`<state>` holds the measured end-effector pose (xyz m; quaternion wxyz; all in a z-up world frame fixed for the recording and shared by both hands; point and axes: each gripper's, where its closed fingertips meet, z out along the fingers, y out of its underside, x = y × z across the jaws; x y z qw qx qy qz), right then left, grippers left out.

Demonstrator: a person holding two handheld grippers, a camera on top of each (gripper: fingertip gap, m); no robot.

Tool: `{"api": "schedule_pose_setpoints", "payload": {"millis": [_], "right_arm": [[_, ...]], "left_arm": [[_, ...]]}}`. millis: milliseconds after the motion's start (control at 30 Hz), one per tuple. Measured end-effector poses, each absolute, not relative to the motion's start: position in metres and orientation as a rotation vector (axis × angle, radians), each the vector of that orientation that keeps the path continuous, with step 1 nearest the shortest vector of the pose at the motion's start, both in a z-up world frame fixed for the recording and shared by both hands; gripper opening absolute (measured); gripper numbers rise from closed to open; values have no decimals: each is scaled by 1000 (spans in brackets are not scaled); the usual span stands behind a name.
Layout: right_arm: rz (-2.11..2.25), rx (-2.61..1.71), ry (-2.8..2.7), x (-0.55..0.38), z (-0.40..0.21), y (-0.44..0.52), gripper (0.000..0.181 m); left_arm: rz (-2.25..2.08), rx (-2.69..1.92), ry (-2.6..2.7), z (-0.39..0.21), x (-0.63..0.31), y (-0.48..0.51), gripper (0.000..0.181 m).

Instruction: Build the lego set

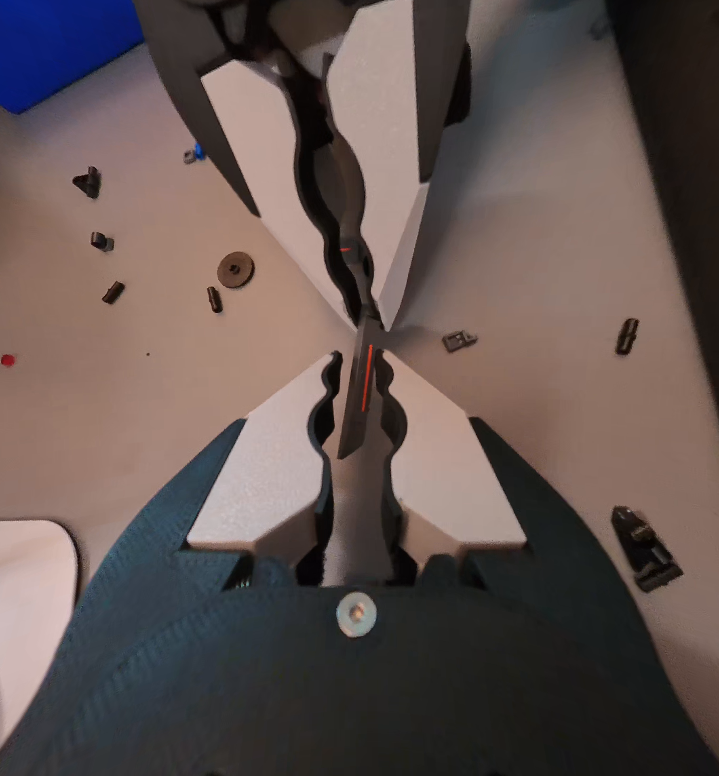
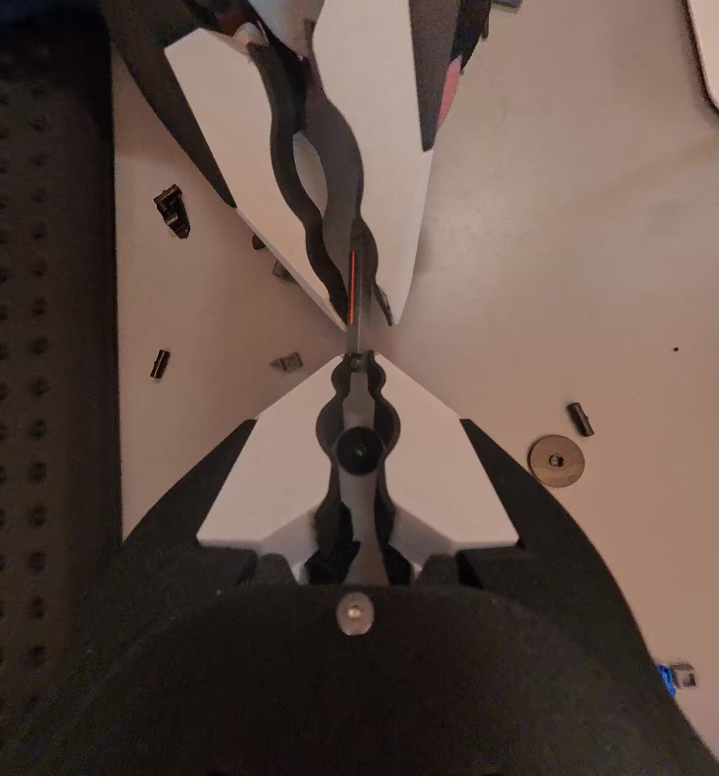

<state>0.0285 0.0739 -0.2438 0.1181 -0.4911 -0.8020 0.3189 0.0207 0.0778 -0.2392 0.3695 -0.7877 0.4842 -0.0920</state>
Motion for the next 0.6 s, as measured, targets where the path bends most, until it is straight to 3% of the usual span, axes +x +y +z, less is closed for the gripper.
{"api": "schedule_pose_setpoints", "payload": {"millis": [333, 600], "right_arm": [[852, -1373, -2316, 25, -240, 80, 14], [874, -1276, -2387, 32, -236, 68, 12]], "left_arm": [[-317, -2156, 1278, -259, 16, 64, 7], [-359, -2176, 1247, -259, 14, 63, 15]]}}
